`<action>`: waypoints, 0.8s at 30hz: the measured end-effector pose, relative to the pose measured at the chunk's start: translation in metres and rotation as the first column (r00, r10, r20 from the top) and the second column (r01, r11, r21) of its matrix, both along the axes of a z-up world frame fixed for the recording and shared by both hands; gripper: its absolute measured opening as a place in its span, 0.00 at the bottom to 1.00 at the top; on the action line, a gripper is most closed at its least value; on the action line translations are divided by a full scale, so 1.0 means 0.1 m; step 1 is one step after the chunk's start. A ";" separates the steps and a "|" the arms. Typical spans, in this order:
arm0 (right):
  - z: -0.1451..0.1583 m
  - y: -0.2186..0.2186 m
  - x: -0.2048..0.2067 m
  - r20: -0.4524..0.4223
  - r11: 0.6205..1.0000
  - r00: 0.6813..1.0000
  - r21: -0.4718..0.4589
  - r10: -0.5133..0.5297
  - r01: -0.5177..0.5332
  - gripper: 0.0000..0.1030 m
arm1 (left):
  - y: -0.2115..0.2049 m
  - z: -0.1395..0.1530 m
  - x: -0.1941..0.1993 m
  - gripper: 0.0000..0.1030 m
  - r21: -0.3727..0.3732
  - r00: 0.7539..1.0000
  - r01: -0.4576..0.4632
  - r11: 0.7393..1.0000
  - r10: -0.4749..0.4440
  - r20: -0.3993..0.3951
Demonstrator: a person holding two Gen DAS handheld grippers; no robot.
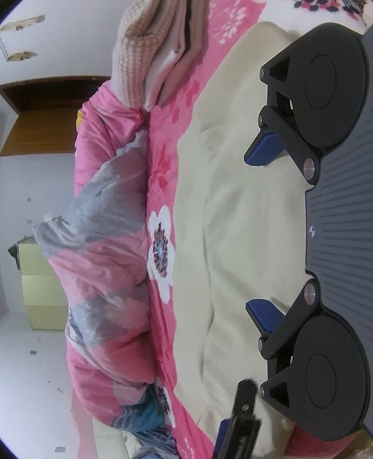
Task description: Fold clothes
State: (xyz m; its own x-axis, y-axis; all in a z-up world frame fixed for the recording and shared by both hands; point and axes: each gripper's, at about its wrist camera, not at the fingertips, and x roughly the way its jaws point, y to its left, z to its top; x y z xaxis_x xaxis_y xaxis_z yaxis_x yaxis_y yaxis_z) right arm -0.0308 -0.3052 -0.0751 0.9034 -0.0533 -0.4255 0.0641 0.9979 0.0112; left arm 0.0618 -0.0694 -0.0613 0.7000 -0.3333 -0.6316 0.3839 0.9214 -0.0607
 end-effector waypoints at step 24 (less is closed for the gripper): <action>0.15 -0.69 -0.25 0.032 0.963 0.987 0.226 -0.160 0.148 0.57 | -0.01 0.01 0.03 1.00 0.011 1.000 -0.001 1.000 0.001 -0.012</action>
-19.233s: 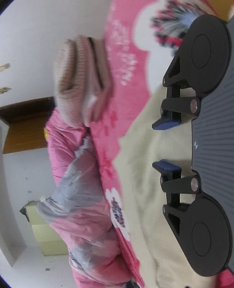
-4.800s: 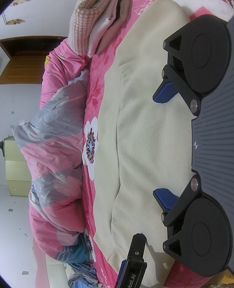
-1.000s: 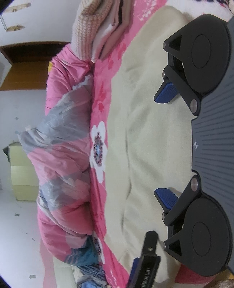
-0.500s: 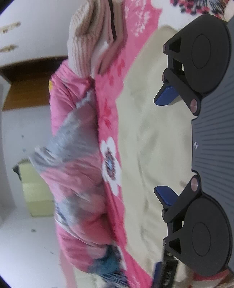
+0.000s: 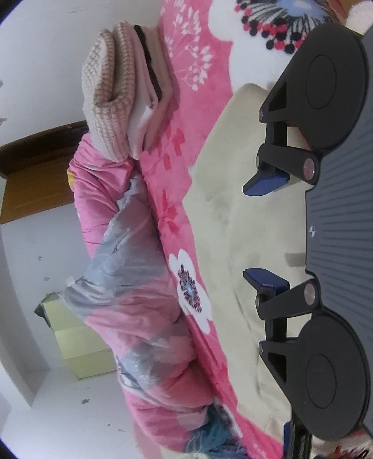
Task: Fold clothes
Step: 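Roll the right gripper and grasp the beige hoodie's side edge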
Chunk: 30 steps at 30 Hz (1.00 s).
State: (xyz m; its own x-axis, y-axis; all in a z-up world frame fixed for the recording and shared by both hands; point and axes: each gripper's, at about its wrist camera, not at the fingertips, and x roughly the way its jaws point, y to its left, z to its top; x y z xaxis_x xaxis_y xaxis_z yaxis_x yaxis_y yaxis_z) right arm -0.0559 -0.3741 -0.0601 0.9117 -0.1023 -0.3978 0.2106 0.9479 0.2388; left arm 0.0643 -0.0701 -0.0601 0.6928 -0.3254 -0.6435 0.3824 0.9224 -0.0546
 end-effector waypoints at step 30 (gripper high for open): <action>-0.60 0.29 -0.09 -0.033 0.572 0.944 0.802 0.328 -0.171 0.60 | 0.44 0.12 -0.33 1.00 -0.210 0.998 0.057 0.976 -0.049 0.043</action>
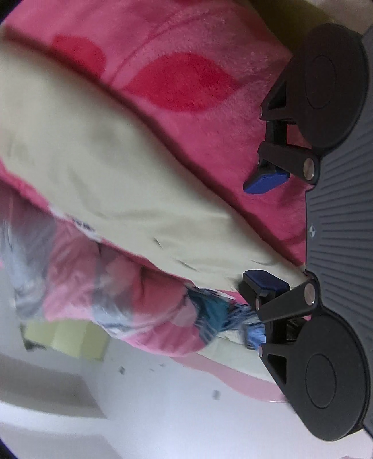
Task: Fold clothes
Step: 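Roll the right gripper and grasp the beige hoodie's side edge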
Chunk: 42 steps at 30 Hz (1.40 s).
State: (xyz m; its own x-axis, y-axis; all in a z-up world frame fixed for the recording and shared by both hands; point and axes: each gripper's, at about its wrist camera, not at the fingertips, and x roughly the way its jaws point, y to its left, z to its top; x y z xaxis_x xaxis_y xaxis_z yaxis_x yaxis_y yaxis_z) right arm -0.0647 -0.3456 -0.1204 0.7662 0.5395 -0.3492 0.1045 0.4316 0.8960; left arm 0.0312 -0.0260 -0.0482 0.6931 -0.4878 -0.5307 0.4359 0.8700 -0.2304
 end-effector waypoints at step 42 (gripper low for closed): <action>-0.34 -0.09 0.41 -0.061 0.926 0.992 0.354 -0.112 0.127 0.53 | 0.65 -0.31 -0.23 0.84 -0.217 0.960 -0.193 0.957 0.139 -0.242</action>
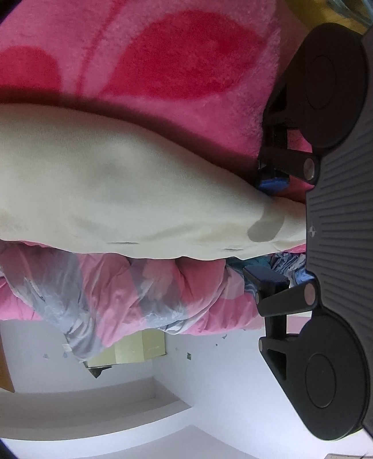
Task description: Fold clothes
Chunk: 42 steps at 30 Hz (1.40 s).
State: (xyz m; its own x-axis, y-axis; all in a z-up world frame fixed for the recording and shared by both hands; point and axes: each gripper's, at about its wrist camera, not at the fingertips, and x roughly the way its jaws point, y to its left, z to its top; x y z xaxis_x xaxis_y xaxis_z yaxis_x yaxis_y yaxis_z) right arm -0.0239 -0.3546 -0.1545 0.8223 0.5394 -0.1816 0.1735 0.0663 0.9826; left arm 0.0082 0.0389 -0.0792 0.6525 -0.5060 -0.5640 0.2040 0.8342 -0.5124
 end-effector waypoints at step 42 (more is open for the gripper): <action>-0.53 -0.35 -0.05 0.193 0.982 0.981 0.181 0.010 -0.046 0.04 | -3.26 1.13 0.44 0.00 0.382 0.752 0.462 0.800 -0.582 0.309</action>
State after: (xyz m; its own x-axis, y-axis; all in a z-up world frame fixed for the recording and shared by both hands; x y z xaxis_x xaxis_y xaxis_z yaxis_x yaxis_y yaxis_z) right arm -0.0284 -0.3897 -0.2072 0.8162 0.5721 0.0813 -0.0176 -0.1160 0.9931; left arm 0.0524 -0.2872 0.0334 0.5218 -0.7031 -0.4831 0.7797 0.6228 -0.0643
